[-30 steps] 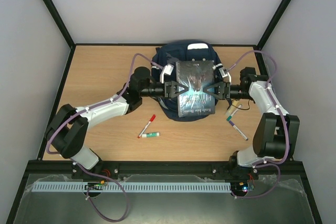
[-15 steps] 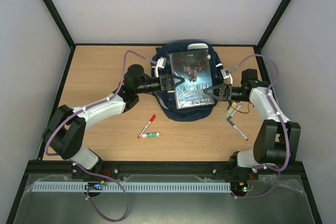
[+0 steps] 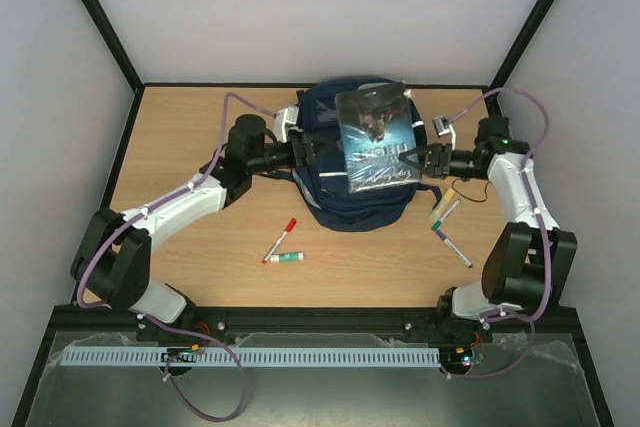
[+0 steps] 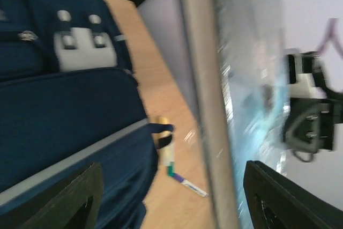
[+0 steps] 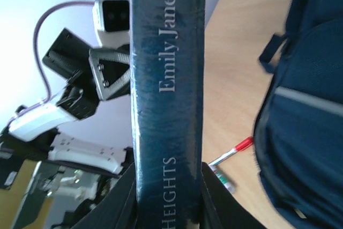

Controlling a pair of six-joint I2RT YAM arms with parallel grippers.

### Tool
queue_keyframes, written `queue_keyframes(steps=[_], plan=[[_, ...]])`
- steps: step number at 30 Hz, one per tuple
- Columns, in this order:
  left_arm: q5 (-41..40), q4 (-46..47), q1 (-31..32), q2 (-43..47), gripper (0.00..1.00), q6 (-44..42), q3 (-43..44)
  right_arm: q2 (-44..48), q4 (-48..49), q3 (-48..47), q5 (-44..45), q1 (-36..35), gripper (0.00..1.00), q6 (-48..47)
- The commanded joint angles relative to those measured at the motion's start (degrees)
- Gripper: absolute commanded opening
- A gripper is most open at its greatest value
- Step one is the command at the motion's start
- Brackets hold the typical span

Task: Pack the student bag
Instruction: Pick up the book from the center of the board, then place the book in the student bag.

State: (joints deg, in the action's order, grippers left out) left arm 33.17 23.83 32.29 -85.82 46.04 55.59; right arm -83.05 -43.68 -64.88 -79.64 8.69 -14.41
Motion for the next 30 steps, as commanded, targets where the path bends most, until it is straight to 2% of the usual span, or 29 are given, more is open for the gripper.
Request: queue_keyframes(steps=[1,6,8,12,14,23,30], plan=[[-10.03,-20.54,0.09,1.91,0.76,-14.91,5.24,-1.09,-2.01,-4.1,-1.37,5.83,0.01,-1.31],[-22.65,-31.31,0.16,0.16,0.73,-16.16,5.26,-2.33,1.14,-1.2,1.84,11.48,0.01,0.43],[-23.7,-32.73,-0.55,-1.52,0.71,-14.83,5.0,-1.94,2.7,0.59,3.56,12.19,0.01,1.31],[-22.92,-33.54,-2.16,-6.35,0.63,-10.46,6.33,1.79,9.27,4.7,8.6,12.23,0.01,6.54],[-20.72,-32.94,-2.85,-8.95,0.62,-8.61,7.15,4.23,10.79,5.76,11.1,12.23,0.01,8.08],[-8.79,-22.82,-3.12,-17.78,0.66,-4.51,7.58,14.94,17.31,12.43,21.13,12.23,0.01,11.55],[-7.18,-20.63,-2.6,-20.53,0.66,-3.0,6.62,15.71,19.28,14.4,22.66,12.23,0.01,11.85]])
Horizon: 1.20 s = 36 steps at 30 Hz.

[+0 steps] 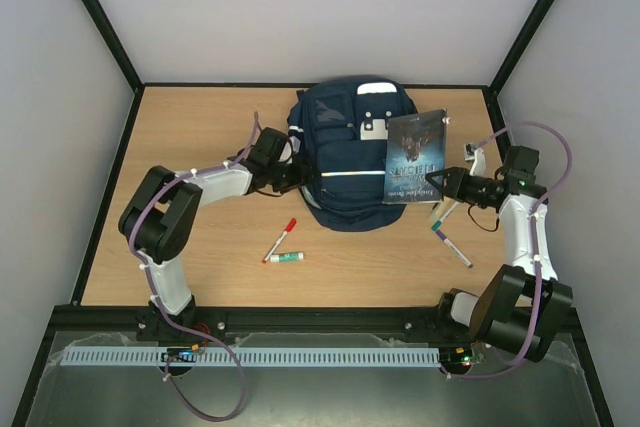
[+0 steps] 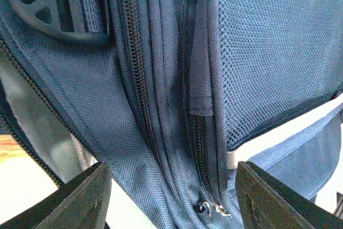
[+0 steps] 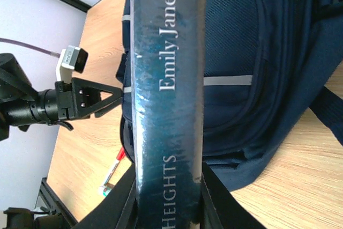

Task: Pack the student bag
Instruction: Place the book in the student bag.

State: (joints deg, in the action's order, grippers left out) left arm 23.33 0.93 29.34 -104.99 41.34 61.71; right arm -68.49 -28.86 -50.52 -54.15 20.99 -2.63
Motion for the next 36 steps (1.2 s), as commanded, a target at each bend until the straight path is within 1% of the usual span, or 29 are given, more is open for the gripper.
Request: queue_keyframes(steps=[1,10,14,24,29,36], plan=[[2.75,2.31,0.43,-1.58,0.66,1.92,0.37,0.94,4.43,0.06,-2.95,-0.1,0.01,0.02],[1.52,0.01,1.74,-0.78,0.69,4.9,-1.96,0.96,4.89,0.8,-2.62,-0.08,0.01,-0.13],[2.22,2.64,3.55,0.08,0.72,7.62,-4.05,1.17,5.47,1.42,-2.43,-0.08,0.01,-0.12],[5.14,17.62,6.87,1.83,0.75,17.2,-9.41,1.2,5.75,2.18,-2.74,-0.12,0.01,-0.06],[3.91,32.1,8.3,5.05,0.76,23.51,-13.86,1.69,6.18,2.58,-2.63,-0.1,0.01,0.16],[4.98,46.47,10.57,4.24,0.75,29.66,-13.75,2.1,6.4,2.78,-2.76,-0.08,0.01,0.35]])
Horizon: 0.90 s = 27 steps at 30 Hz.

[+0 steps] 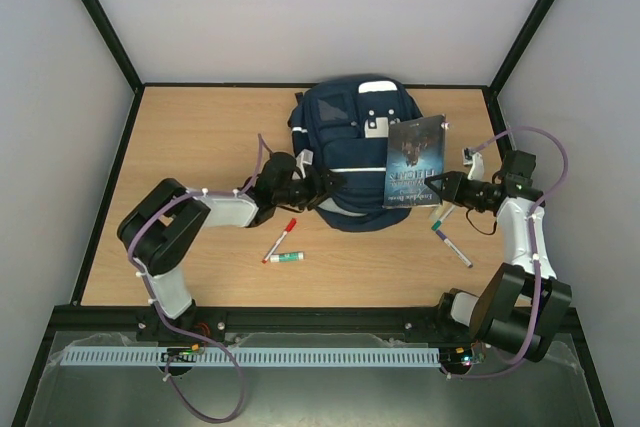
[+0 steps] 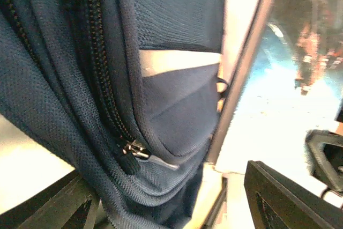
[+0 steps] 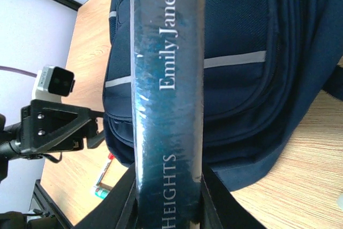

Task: Pack the student bag
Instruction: Place the book in the student bag.

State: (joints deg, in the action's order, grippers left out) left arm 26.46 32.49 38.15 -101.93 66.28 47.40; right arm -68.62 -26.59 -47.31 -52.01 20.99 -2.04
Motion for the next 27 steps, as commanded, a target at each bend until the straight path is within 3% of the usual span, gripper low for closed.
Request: queue_keyframes(steps=[1,13,27], plan=[[1.69,14.96,2.2,0.94,0.75,4.82,1.3,2.32,4.17,-0.4,-4.94,-0.08,0.01,-0.24],[-5.18,6.14,4.45,-6.86,0.78,10.09,4.67,2.05,5.08,0.33,-4.34,-0.08,0.01,0.45],[-5.81,14.27,5.39,-14.12,0.79,10.94,4.9,0.8,5.72,0.95,-4.5,-0.08,0.01,1.0]])
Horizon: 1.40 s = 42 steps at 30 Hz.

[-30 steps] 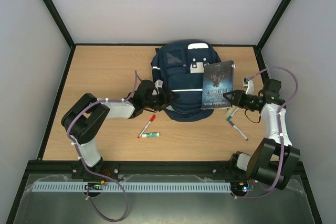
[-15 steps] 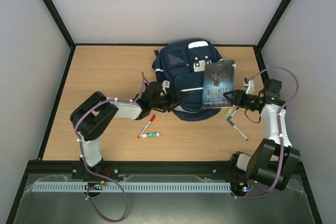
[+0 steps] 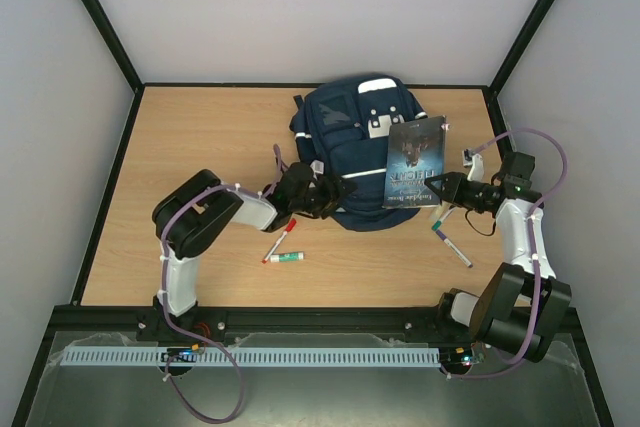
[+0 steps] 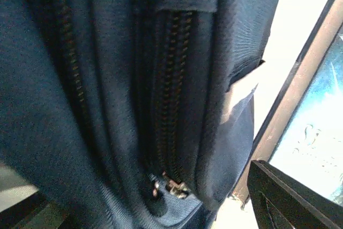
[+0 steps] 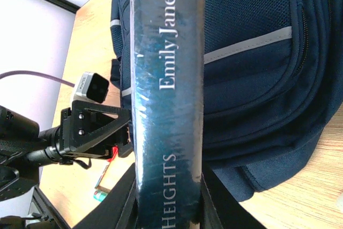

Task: Pack the student bag
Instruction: Place the book in the student bag.

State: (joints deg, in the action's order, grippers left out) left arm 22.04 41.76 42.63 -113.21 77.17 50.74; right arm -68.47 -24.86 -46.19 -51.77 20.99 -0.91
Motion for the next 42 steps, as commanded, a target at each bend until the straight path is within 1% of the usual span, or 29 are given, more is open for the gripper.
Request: queue_keyframes(steps=[1,3,6,10,13,16,17,22,24,29,31,35,39,42], plan=[[-1.54,6.81,0.91,-3.48,0.79,-0.24,2.06,0.74,4.35,-0.03,-4.75,-0.08,0.01,0.12],[-0.91,10.93,0.83,-4.79,0.78,-0.15,3.33,0.77,4.58,0.06,-4.77,-0.08,0.01,0.4],[0.6,14.82,0.99,-5.27,0.75,0.52,5.82,1.15,4.47,0.2,-4.59,-0.08,0.01,0.6],[-0.51,15.59,1.29,-3.43,0.68,0.39,6.63,2.08,4.6,0.22,-4.06,-0.08,0.01,0.58],[-0.82,15.77,1.23,-3.12,0.6,1.07,8.03,2.08,4.05,-0.53,-3.88,-0.08,0.01,0.47],[0.5,15.65,1.23,-3.42,0.55,2.02,9.95,2.14,1.08,-3.06,-3.71,-0.08,0.01,-0.53],[0.68,15.85,1.09,-3.38,0.52,2.22,10.25,2.3,-0.2,-4.09,-3.7,-0.08,0.01,-0.84],[1.35,16.96,0.17,-2.88,0.32,3.25,11.21,4.05,-5.26,-9.2,-3.56,-0.08,0.01,-1.3],[1.63,17.8,-0.35,-2.38,0.27,3.49,11.55,4.49,-8.05,-11.86,-3.4,-0.08,0.01,-1.45],[2.56,16.02,-1.92,0.76,0.25,2.58,12.91,5.76,-13.62,-16.36,-2.36,-0.08,0.01,-2.93],[2.25,15.84,-2.9,2.45,0.19,2.07,12.85,5.97,-16.13,-17.65,-2.42,-0.1,0.01,-4.03],[0.67,15.36,-5.52,5.15,0.12,0.96,12.97,6.98,-21.76,-19.91,-5.06,-0.08,0.01,-5.07],[0.03,16.87,-7.61,5.53,0.09,1.96,13.98,7.48,-26.51,-19.44,-8.98,-0.08,0.01,-5.72],[-1.04,19.59,-8.89,5.45,0.08,4.21,14.12,7.87,-28.12,-16.13,-12.54,-0.23,0.01,-5.25]])
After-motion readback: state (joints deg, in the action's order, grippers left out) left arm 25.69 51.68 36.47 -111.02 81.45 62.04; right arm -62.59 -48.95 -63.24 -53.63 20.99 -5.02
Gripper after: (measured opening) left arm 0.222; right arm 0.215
